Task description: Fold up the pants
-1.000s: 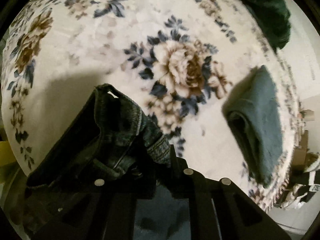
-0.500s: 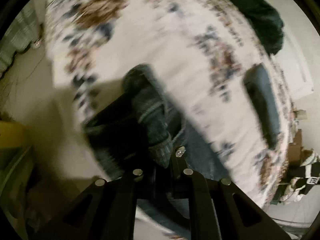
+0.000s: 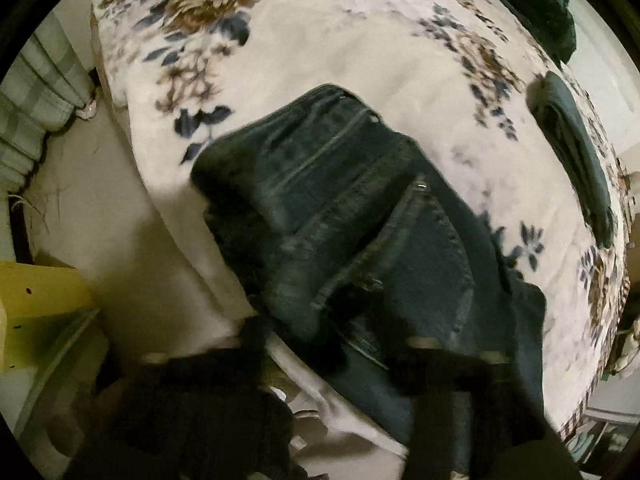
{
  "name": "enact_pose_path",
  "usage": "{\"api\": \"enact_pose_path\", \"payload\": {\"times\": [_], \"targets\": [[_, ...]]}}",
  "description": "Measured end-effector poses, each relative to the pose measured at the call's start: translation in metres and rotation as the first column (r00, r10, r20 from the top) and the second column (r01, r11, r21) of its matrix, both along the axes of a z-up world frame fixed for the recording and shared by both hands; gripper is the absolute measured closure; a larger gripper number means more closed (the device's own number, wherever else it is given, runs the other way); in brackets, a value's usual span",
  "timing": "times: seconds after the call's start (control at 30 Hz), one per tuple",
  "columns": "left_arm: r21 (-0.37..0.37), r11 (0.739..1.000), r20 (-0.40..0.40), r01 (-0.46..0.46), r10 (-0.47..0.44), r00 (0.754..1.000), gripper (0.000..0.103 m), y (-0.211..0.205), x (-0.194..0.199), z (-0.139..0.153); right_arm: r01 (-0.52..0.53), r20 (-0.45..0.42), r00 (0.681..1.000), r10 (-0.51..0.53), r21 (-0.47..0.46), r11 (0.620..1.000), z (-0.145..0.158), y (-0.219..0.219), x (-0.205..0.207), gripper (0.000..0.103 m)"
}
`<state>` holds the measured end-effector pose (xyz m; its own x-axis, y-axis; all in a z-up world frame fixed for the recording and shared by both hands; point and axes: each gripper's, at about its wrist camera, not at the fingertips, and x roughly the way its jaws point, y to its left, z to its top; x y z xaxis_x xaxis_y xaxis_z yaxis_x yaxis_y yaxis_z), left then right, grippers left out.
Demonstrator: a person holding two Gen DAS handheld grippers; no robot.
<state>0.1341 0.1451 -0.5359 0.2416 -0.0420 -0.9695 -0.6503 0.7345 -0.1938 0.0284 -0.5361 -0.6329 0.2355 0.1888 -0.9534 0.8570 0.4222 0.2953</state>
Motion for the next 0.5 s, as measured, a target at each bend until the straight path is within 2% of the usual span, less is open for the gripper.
{"api": "enact_pose_path", "payload": {"times": [0.03, 0.13, 0.2, 0.27, 0.33, 0.4, 0.43, 0.47, 0.5], "targets": [[0.003, 1.0, 0.014, 0.002, -0.002, 1.0, 0.027, -0.002, 0.0, 0.005, 0.022, 0.022, 1.0, -0.021, -0.019, 1.0, 0.007, -0.008, -0.004, 0.041], [0.051, 0.998, 0.024, 0.028, -0.029, 0.999, 0.026, -0.016, 0.005, 0.013, 0.089, 0.085, 0.993, -0.084, -0.062, 0.994, 0.023, -0.035, -0.003, 0.039], [0.076, 0.996, 0.014, 0.054, -0.055, 0.998, 0.026, -0.024, 0.013, 0.01, 0.106, 0.097, 0.991, -0.097, -0.085, 0.991, 0.028, -0.053, 0.014, 0.039], [0.083, 0.994, -0.009, 0.072, -0.072, 0.997, 0.026, -0.029, 0.016, 0.003, 0.091, 0.084, 0.993, -0.081, -0.119, 0.989, 0.025, -0.063, 0.035, 0.039], [0.085, 0.993, -0.025, 0.088, -0.086, 0.996, 0.026, -0.032, 0.017, -0.004, 0.027, 0.033, 0.999, -0.023, -0.138, 0.99, 0.014, -0.069, 0.064, 0.027], [0.096, 0.991, -0.037, 0.097, -0.094, 0.995, 0.026, -0.035, 0.018, -0.01, 0.005, -0.017, 1.0, -0.007, -0.136, 0.991, 0.0, -0.076, 0.078, 0.027], [0.097, 0.99, -0.041, 0.098, -0.094, 0.995, 0.026, -0.036, 0.02, -0.013, -0.003, -0.063, 0.998, -0.005, -0.128, 0.992, -0.007, -0.079, 0.081, 0.034], [0.095, 0.991, -0.047, 0.095, -0.09, 0.995, 0.026, -0.036, 0.02, -0.016, 0.004, -0.092, 0.996, -0.015, -0.12, 0.993, -0.011, -0.083, 0.083, 0.046], [0.091, 0.992, -0.051, 0.087, -0.083, 0.995, 0.026, -0.035, 0.021, -0.017, 0.022, -0.114, 0.993, -0.036, -0.128, 0.992, -0.009, -0.088, 0.079, 0.079]]}}
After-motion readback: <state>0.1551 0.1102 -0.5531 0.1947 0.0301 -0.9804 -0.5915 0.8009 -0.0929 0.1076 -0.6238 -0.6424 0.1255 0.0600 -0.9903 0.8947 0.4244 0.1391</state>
